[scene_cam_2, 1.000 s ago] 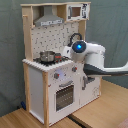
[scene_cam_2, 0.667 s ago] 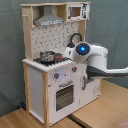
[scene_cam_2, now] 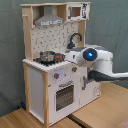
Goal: Play with the kitchen
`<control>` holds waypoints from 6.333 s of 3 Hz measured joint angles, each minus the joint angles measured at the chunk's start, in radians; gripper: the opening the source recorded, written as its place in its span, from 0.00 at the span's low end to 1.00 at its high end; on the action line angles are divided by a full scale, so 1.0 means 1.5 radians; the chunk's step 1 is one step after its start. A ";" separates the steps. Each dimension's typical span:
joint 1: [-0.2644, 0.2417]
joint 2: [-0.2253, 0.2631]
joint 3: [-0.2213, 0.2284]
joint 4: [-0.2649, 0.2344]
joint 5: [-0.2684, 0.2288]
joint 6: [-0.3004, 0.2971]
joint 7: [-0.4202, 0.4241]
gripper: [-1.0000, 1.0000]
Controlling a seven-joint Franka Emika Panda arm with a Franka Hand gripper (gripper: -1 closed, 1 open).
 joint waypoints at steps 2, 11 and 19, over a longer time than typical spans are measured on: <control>0.065 -0.008 -0.009 -0.090 -0.033 0.095 0.006 1.00; 0.201 -0.227 -0.006 -0.446 -0.130 0.585 0.037 1.00; -0.059 -0.293 0.044 -0.485 -0.128 1.013 -0.038 1.00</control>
